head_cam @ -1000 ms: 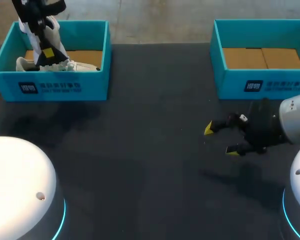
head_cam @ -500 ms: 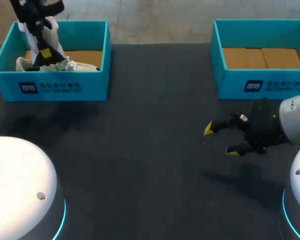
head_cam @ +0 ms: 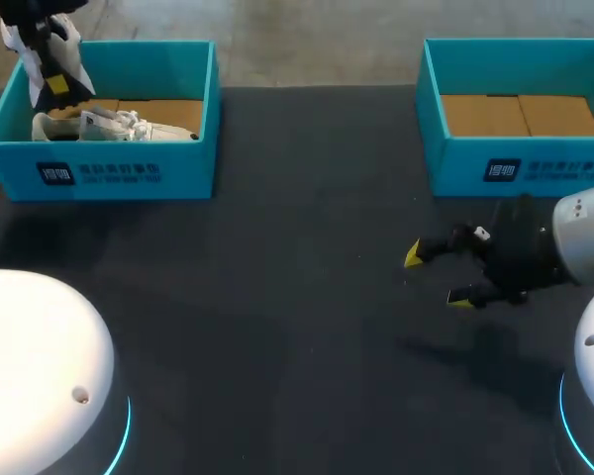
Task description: Take the shoe out of the shoebox, open the shoe tongue, remove and reinsert the insole, then place the shoe into the shoebox
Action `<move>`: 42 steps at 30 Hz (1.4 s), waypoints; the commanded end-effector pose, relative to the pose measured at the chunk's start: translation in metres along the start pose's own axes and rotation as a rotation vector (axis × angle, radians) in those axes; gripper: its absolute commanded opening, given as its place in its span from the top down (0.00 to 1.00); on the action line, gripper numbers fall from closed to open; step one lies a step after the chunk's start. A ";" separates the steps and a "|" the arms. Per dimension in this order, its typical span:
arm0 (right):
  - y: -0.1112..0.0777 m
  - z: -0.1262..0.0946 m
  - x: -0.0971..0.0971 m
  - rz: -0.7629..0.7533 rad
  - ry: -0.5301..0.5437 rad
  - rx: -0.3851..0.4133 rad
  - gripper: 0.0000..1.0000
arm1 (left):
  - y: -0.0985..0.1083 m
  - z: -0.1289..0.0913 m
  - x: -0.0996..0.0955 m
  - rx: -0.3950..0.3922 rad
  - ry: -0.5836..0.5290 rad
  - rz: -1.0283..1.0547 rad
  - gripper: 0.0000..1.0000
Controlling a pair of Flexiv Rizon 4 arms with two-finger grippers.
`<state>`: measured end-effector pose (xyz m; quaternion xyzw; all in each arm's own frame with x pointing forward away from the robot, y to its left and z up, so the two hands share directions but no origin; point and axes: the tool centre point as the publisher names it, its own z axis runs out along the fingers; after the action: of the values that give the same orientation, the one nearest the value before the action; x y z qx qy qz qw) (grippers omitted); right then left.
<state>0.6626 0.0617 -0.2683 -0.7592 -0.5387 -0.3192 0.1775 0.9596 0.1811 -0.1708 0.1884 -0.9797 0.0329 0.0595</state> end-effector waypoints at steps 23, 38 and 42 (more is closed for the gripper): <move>-0.002 0.000 0.001 0.002 -0.005 -0.003 0.00 | 0.010 0.001 -0.094 -0.089 0.021 0.252 1.00; -0.002 0.000 0.001 0.002 -0.005 -0.003 0.00 | 0.046 -0.015 -0.104 -0.336 0.085 1.049 1.00; -0.002 0.000 0.001 0.002 -0.005 -0.003 0.00 | 0.054 -0.022 -0.104 -0.327 0.085 1.186 1.00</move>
<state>0.6625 0.0617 -0.2683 -0.7592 -0.5387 -0.3192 0.1775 1.0398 0.2684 -0.1736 -0.2117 -0.9703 -0.0698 0.0935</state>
